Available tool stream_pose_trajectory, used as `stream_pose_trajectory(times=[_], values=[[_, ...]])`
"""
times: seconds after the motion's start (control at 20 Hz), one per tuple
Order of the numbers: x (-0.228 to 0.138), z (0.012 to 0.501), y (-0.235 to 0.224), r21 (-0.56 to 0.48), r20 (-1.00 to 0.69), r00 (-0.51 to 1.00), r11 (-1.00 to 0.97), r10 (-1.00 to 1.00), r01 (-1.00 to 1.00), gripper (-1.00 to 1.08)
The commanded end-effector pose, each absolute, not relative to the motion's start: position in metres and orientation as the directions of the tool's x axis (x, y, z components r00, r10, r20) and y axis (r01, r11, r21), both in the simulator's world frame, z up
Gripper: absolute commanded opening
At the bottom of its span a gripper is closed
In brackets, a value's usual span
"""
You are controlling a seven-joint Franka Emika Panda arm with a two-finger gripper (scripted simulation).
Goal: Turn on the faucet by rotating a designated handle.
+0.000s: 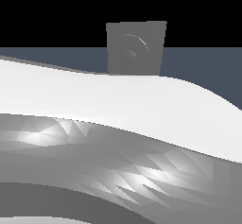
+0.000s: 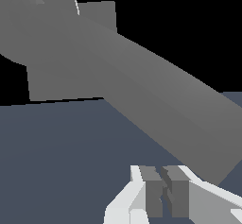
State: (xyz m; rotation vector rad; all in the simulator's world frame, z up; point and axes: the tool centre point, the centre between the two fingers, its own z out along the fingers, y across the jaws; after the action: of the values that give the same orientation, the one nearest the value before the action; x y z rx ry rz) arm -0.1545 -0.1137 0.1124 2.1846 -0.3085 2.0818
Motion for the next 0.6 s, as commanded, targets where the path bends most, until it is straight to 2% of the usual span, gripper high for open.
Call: stream_pose_trajectory(times=[0.0,0.55], values=[[-0.15,0.132,-0.124,-0.058,0.998,0.005,-0.974,-0.061,-0.219,-1.0],[-0.156,0.161,-0.156,-0.049,0.999,-0.006,-0.974,-0.049,-0.223,-1.0]])
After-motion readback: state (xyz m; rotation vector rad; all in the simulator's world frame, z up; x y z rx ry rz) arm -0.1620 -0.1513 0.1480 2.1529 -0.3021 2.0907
